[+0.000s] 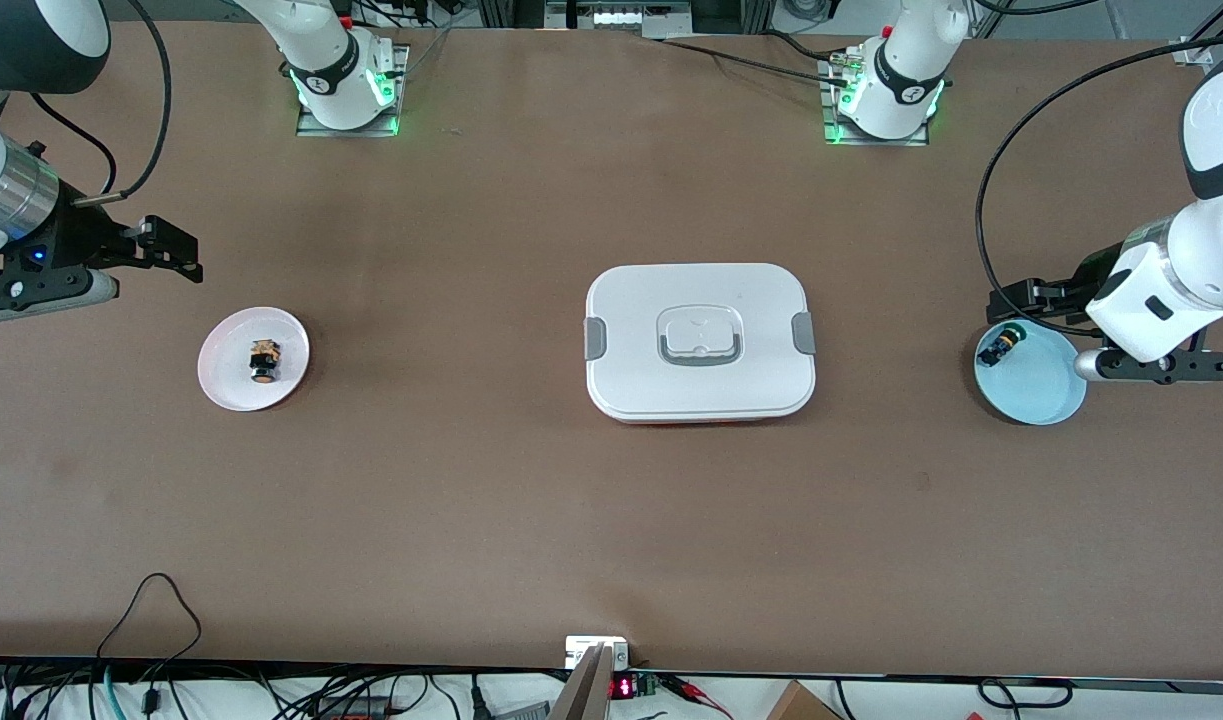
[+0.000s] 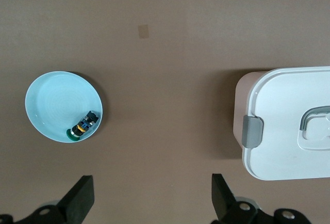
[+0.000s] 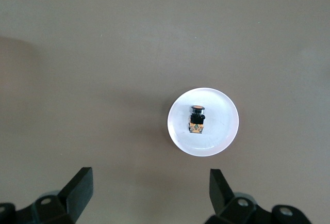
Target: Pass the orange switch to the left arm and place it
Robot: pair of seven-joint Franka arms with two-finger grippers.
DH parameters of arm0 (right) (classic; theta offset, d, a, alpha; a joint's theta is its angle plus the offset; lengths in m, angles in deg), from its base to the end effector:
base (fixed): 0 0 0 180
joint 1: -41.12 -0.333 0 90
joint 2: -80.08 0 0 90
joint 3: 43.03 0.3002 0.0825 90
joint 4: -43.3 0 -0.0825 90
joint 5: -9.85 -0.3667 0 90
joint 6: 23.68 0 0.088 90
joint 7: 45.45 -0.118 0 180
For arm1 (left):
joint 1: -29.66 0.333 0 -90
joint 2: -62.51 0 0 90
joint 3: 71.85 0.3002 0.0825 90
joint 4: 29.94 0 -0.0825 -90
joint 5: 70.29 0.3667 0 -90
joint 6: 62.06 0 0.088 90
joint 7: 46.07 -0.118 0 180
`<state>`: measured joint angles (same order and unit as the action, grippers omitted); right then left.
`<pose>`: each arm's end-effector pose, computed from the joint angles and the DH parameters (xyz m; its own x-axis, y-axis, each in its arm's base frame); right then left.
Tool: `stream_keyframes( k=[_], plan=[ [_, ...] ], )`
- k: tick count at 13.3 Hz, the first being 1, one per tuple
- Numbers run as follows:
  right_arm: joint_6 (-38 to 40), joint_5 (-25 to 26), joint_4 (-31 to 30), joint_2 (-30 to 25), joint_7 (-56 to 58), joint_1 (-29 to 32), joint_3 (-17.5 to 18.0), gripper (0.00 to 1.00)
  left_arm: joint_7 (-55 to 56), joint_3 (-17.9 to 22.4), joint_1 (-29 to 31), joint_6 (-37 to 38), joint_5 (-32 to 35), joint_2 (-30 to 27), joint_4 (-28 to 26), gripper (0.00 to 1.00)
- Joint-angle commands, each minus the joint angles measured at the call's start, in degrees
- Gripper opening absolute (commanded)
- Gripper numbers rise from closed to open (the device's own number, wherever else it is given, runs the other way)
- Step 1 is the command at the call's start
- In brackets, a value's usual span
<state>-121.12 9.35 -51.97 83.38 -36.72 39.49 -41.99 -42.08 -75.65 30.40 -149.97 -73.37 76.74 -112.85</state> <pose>0.5596 0.0268 0.5352 0.9803 0.1965 -0.0180 0.1963 -0.9805 -0.0126 0.5948 -0.0342 0.5100 0.9863 0.0142 -0.1642 0.0241 -0.9980 0.0583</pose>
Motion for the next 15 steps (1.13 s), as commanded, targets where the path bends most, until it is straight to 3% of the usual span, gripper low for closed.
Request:
stream_keyframes(
  k=[1,15],
  plan=[
    [0.8,-0.7,0.6,0.0,-0.3,0.3,0.1,1.0,-0.3,0.1,-0.3,0.4,-0.2,0.7,1.6,1.0],
    [0.6,-0.6,0.8,0.2,0.0,0.3,0.1,1.0,-0.1,-0.1,-2.3,0.2,3.1,0.5,1.6,1.0]
  ],
)
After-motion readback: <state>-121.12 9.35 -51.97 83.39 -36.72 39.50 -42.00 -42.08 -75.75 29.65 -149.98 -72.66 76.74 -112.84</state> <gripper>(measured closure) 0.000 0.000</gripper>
